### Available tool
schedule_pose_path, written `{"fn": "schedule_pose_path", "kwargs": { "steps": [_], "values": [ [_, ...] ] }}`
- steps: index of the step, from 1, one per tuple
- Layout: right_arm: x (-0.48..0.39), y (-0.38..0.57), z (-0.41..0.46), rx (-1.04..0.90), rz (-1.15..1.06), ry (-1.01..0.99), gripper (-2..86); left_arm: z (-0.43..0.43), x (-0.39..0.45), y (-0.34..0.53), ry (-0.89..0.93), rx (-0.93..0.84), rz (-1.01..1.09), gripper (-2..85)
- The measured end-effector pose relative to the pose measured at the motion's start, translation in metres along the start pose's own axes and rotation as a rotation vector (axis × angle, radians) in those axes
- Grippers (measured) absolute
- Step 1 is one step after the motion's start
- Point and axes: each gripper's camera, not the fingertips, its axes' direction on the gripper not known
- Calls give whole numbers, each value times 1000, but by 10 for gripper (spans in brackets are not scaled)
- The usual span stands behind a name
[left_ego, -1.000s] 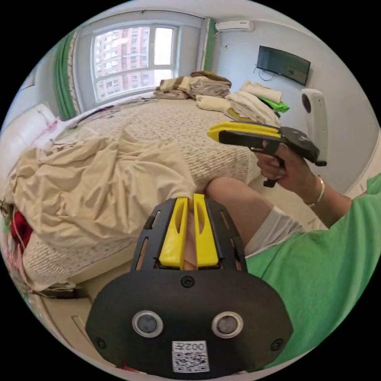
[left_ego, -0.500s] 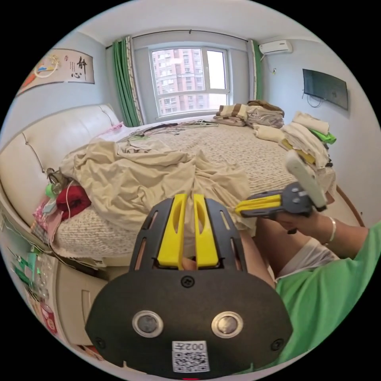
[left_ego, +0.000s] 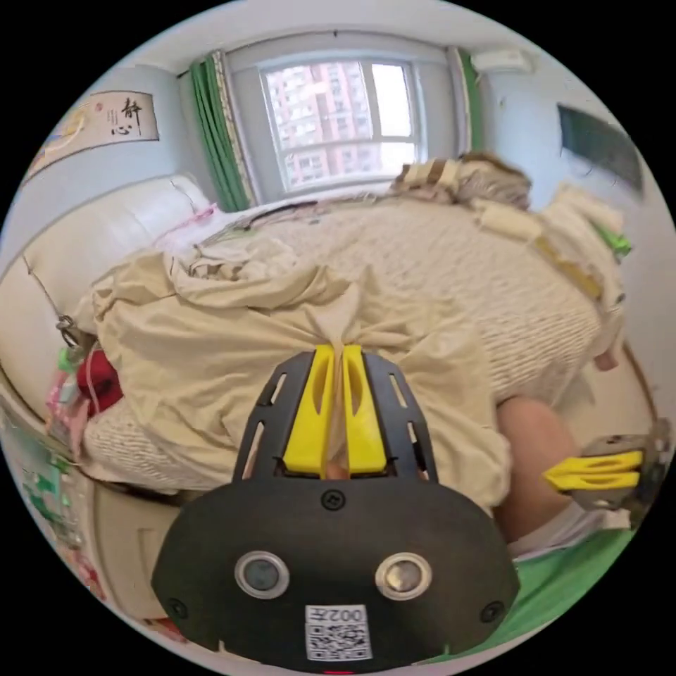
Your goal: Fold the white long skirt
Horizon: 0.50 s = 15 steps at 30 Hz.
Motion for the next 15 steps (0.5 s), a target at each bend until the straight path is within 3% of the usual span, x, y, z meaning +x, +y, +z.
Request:
{"fn": "schedule_pose_path", "kwargs": {
  "steps": [2, 5, 10, 15],
  "values": [
    [11, 3, -10, 71, 61, -6, -4, -40, -12, 11, 308, 90, -45, -8],
    [20, -3, -28, 230, 86, 4, 17, -70, -21, 34, 533, 120, -9, -9],
    [12, -45, -23, 272, 5, -79, 100, -80, -36, 75, 542, 48, -26, -10],
    [-5, -78, 11, 173, -118, -160, 138, -83, -70, 103, 530, 8, -143, -10]
  ]
}}
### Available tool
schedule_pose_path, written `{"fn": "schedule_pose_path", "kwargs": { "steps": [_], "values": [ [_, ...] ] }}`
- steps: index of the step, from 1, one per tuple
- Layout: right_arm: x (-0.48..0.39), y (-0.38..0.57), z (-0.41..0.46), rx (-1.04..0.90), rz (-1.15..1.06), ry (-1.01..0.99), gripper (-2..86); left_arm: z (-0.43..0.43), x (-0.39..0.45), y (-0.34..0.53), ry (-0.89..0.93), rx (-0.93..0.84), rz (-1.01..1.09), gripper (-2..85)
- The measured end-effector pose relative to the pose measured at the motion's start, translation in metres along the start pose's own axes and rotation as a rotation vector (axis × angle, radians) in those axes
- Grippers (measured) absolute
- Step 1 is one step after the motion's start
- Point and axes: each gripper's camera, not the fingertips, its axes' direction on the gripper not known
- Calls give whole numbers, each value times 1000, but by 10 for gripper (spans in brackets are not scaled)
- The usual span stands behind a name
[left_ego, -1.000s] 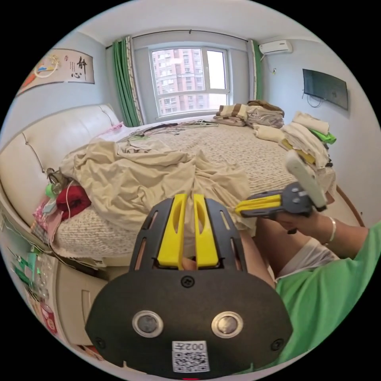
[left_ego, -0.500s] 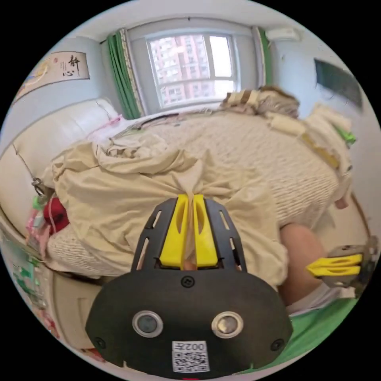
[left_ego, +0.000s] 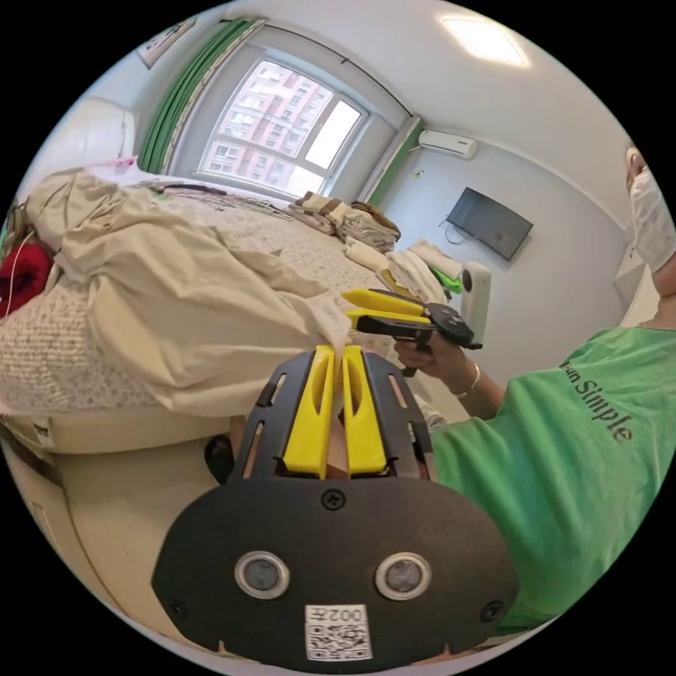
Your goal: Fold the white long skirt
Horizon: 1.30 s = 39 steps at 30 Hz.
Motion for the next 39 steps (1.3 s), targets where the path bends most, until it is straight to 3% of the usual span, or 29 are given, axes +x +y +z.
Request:
{"fn": "schedule_pose_path", "kwargs": {
  "steps": [7, 12, 16, 20, 26, 29, 31, 33, 39],
  "values": [
    [-1, -10, 44, -143, 17, -200, 128, -28, -46, 12, -77, 28, -197, -10],
    [-18, -6, 35, -87, -51, -223, 7, -24, -92, 27, -299, -30, -540, -15],
    [-30, 2, 32, -100, -133, -138, 0, -32, -61, 14, -476, 96, -387, -15],
    [-8, 6, 18, 1, -37, -64, 45, -22, -35, -4, -656, 102, -202, -13],
    [50, 0, 50, -120, 162, -262, 112, -32, -79, 6, -446, 134, -453, -13],
    [63, 4, 74, -182, 234, -421, 96, -41, -97, 19, -328, 170, -559, -12],
    [65, 6, 80, -208, 260, -446, 39, -47, -99, 25, -308, 186, -568, -13],
    [68, 10, 66, -146, 243, -478, 0, -55, -95, 27, -355, 202, -546, -13],
    [104, 5, -8, 115, 328, -529, -8, -89, -60, 22, -594, 337, -347, -14]
  ]
}}
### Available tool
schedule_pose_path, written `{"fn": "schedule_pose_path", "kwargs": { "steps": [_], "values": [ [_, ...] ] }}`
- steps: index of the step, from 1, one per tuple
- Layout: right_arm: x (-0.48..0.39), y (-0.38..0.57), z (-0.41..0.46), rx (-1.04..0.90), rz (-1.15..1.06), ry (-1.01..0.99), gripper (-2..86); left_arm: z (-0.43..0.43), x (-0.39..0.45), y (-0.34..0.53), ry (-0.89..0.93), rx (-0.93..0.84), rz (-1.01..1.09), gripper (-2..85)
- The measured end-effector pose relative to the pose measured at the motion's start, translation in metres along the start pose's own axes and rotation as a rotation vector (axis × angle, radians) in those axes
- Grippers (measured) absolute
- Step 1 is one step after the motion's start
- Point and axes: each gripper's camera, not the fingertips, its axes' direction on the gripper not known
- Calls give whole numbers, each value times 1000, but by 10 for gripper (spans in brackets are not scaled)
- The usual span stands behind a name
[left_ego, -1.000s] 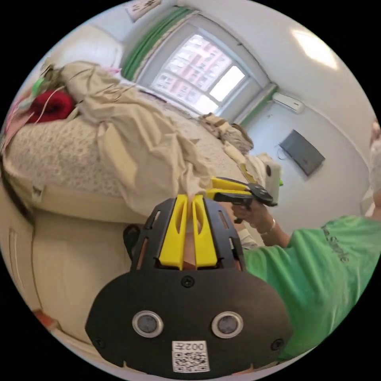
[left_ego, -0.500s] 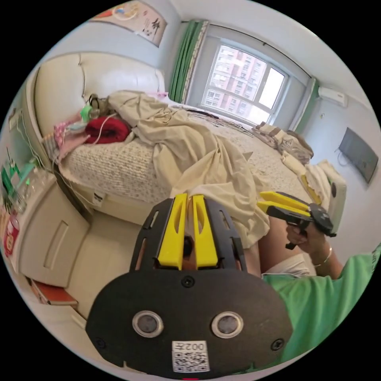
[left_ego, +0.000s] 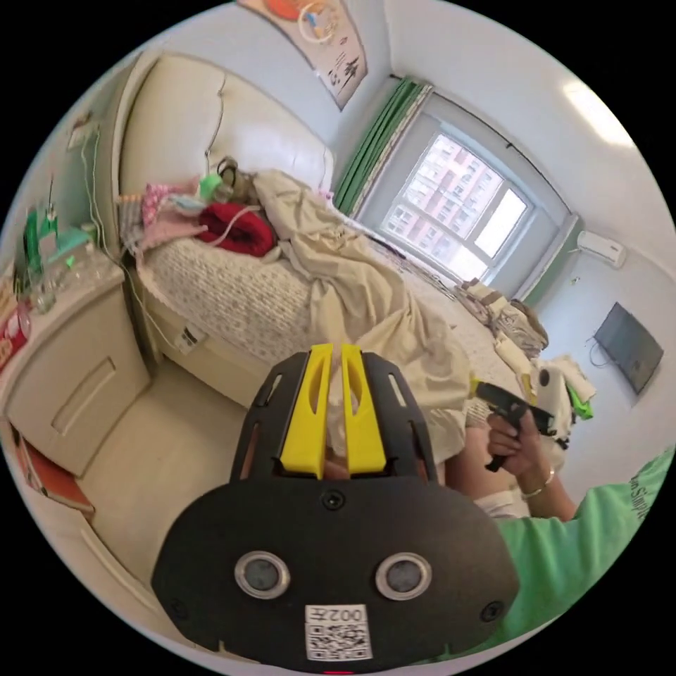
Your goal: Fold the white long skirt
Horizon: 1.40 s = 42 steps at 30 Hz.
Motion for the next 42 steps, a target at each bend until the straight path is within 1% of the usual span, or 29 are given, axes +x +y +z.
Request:
{"fn": "schedule_pose_path", "kwargs": {
  "steps": [1, 3, 4, 5, 7, 9, 11, 13, 14, 15, 18, 20, 21, 22, 23, 24, 25, 26, 28, 31, 33, 34, 36, 37, 38, 40, 41, 42],
  "values": [
    [-7, -3, -8, 22, -17, 8, -8, -3, 9, -4, 18, 19, 55, -12],
    [-45, -9, -27, 86, -136, 59, -8, -2, 26, -12, 128, 8, 145, -1],
    [-56, -9, -28, 93, -172, 72, -9, 3, 37, -17, 250, -28, 189, 14],
    [-78, -8, -26, 90, -252, 100, -9, 11, 48, -21, 385, -79, 210, 35],
    [-109, -1, -13, 47, -365, 155, -8, 25, 64, -24, 522, -167, 236, 64],
    [-136, 13, 6, -9, -480, 249, -8, 38, 76, -20, 486, -227, 268, 57],
    [-147, 24, 16, -47, -527, 297, -8, 47, 84, -14, 396, -263, 327, 48],
    [-151, 32, 21, -85, -533, 300, -7, 52, 80, -13, 340, -287, 313, 29],
    [-152, 35, 21, -102, -525, 291, -7, 51, 72, -14, 331, -284, 284, 7],
    [-153, 38, 19, -101, -522, 276, -6, 49, 67, -15, 325, -272, 259, 4],
    [-151, 44, 8, -63, -484, 278, -6, 27, 25, -28, 312, -135, 89, -7],
    [-146, 46, 6, -54, -442, 316, -2, 4, -29, -40, 330, -9, -146, -9],
    [-142, 46, 6, -61, -412, 332, 2, 0, -45, -41, 343, 18, -217, -9],
    [-140, 46, 7, -67, -396, 333, 10, -7, -75, -42, 398, 69, -348, -9],
    [-136, 45, 7, -74, -363, 325, 25, -10, -101, -41, 498, 110, -435, -9],
    [-133, 43, 8, -78, -340, 304, 43, -11, -111, -41, 552, 123, -466, -9],
    [-131, 42, 9, -77, -329, 296, 52, -11, -125, -39, 644, 134, -506, -9],
    [-130, 40, 11, -72, -314, 290, 75, -11, -130, -39, 701, 125, -503, -9],
    [-132, 37, 17, -72, -336, 301, 106, -15, -126, -39, 700, 104, -454, -9],
    [-144, 29, 40, -91, -461, 402, 137, -21, -115, -38, 706, 91, -371, -9],
    [-152, 20, 69, -141, -590, 524, 155, -24, -113, -38, 738, 96, -350, -9],
    [-153, 19, 77, -155, -616, 549, 159, -27, -113, -38, 745, 99, -337, -9],
    [-148, 12, 111, -259, -660, 606, 158, -32, -112, -39, 730, 102, -317, -9],
    [-146, 11, 118, -282, -657, 613, 155, -35, -111, -39, 715, 102, -304, -9],
    [-141, 10, 131, -326, -634, 613, 129, -38, -109, -39, 697, 100, -289, -9],
    [-133, 9, 140, -385, -562, 591, 59, -41, -106, -38, 663, 90, -268, -9],
    [-129, 7, 137, -407, -513, 556, 5, -43, -104, -38, 637, 82, -256, -8],
    [-127, 6, 126, -371, -465, 540, 0, -43, -103, -37, 623, 80, -250, -8]
  ]
}}
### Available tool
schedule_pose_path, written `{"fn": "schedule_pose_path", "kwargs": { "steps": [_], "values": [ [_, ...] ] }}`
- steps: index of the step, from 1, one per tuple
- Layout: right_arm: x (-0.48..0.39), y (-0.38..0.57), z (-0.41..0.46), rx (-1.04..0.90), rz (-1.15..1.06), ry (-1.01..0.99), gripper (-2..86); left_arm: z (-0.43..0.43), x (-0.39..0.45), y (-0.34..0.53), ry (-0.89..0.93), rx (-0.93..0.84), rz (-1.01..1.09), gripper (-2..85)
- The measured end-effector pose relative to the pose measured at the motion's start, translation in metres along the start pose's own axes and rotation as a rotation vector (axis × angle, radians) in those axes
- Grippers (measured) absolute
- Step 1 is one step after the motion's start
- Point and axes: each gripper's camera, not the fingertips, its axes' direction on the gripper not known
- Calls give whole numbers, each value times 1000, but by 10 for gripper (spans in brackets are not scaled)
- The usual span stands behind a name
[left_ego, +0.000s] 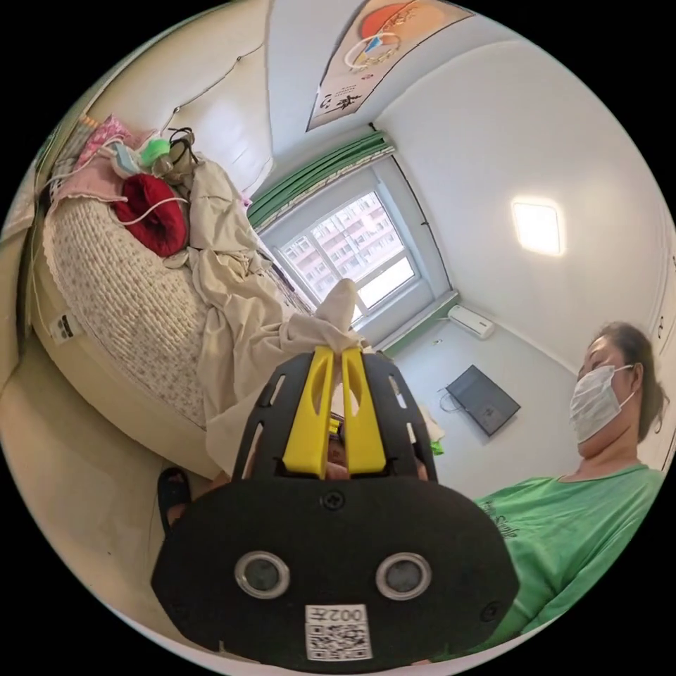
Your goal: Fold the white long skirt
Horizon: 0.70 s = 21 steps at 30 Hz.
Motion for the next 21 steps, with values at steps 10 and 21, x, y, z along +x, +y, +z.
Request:
{"fn": "schedule_pose_path", "kwargs": {
  "steps": [10, 21],
  "values": [
    [58, 57, -254, 700, 326, 333, -9, 64, 27, 12, 23, -151, 132, -8],
    [-9, 146, -255, 463, 167, 832, -9, 202, 73, 39, -78, -440, 305, -10]
  ]
}}
